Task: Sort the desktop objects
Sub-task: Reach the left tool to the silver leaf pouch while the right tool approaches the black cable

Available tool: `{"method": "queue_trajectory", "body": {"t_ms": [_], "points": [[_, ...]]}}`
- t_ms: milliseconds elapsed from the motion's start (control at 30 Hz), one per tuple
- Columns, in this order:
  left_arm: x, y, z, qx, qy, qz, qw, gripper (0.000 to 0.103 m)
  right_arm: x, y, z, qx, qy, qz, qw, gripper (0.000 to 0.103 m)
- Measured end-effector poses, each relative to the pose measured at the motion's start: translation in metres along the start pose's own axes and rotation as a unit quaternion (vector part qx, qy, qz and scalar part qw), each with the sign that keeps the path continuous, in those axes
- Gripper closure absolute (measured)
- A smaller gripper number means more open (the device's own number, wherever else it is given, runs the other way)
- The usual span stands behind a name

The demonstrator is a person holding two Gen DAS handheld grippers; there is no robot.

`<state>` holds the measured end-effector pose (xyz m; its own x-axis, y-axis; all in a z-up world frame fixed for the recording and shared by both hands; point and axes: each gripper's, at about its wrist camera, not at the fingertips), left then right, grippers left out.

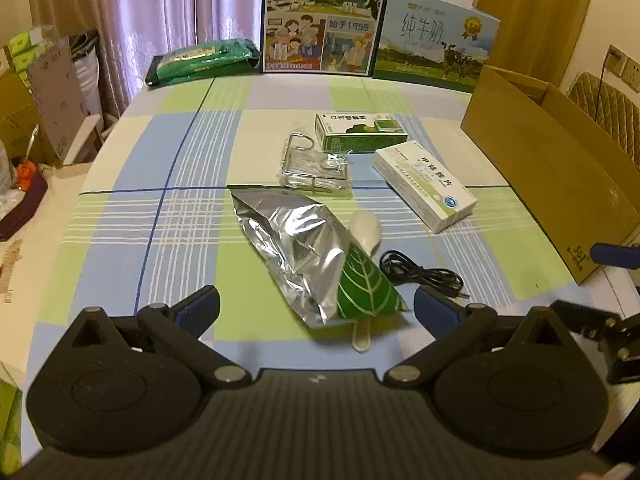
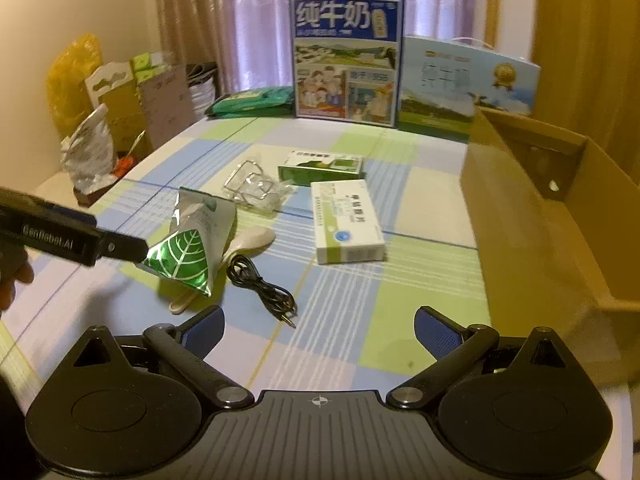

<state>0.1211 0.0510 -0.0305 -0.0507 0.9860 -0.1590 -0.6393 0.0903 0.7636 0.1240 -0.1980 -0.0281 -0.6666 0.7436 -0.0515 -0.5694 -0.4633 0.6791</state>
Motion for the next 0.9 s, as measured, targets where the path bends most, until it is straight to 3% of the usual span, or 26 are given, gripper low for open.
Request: {"method": "queue_trajectory", "body": {"t_ms": [200, 400, 633, 800, 900], "points": [[0.006, -0.022, 0.016, 0.008, -0.007, -0.002, 0.9999, 0.002, 0.005, -0.031, 0.008, 0.012, 0.044, 0.012, 0.999, 0.006], [0.006, -0.051, 0.026, 0.021, -0.008, -0.016, 0.9996, 0.002, 0.011, -0.065, 0.016, 0.031, 0.101, 0.040, 0.994, 0.024], [0.012, -0.081, 0.033, 0.056, 0.012, -0.040, 0.9975, 0.002, 0.013, -0.091, 0.023, 0.039, 0.123, 0.062, 0.990, 0.029], [0.017, -0.096, 0.037, 0.069, 0.005, -0.029, 0.9972, 0.003, 0.015, -0.108, 0.023, 0.050, 0.128, 0.078, 0.987, 0.033], [0.023, -0.100, 0.040, 0.078, 0.014, -0.040, 0.9960, 0.011, 0.017, -0.116, 0.023, 0.056, 0.133, 0.087, 0.986, 0.037]]}}
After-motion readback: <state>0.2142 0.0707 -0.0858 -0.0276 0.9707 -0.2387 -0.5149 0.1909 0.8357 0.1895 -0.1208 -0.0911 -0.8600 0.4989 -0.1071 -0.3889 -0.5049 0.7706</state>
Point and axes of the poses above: each gripper's, at about its wrist camera, not at the fingertips, and y roughly against the way its jaws point, x to its left, z to its top, and after that the axes turned 6 degrees about y, right-handed
